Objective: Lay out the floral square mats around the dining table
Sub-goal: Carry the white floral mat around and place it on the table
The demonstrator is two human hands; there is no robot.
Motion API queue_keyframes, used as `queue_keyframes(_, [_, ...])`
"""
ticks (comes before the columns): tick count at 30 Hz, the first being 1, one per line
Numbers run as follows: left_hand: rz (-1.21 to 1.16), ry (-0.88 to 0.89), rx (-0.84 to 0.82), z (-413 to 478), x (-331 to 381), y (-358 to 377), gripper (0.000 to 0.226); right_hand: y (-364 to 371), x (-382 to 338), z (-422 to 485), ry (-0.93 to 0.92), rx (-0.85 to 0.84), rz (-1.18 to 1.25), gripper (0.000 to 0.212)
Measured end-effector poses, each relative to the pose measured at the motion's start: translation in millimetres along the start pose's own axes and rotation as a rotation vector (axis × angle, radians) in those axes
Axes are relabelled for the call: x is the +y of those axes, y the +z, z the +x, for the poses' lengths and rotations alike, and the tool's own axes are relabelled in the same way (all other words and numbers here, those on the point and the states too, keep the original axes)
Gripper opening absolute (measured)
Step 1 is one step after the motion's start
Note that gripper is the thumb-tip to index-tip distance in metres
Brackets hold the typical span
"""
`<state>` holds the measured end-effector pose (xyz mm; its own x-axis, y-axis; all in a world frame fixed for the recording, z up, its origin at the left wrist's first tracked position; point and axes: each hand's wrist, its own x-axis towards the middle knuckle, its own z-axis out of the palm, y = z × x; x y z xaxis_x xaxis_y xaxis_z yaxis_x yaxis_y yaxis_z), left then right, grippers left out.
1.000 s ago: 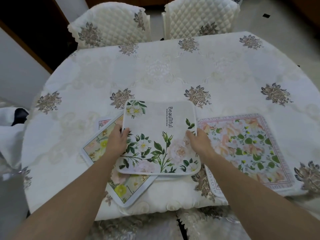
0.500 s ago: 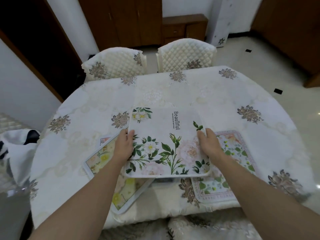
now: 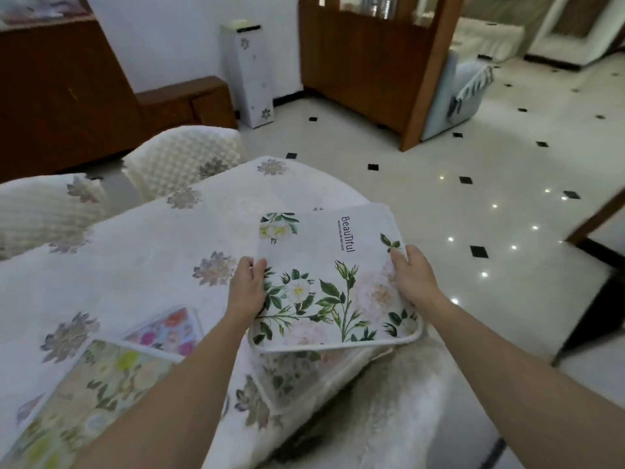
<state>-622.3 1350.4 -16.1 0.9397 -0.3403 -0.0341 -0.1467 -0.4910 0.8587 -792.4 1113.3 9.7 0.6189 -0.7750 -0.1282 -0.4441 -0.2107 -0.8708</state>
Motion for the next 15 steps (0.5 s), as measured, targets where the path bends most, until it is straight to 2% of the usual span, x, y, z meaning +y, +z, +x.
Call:
queue_keyframes(7, [0.004,0.093,-0.216,2.7,85.2,142.8,0.031,-135.0,73.0,20.8,0.154,0.234,0.067,0.029])
queue_keyframes(15, [0.017,0.117,-0.382,-7.0,147.8,287.0,0.028,-244.8,159.8,47.6,0.297,0.360,0.071,0.027])
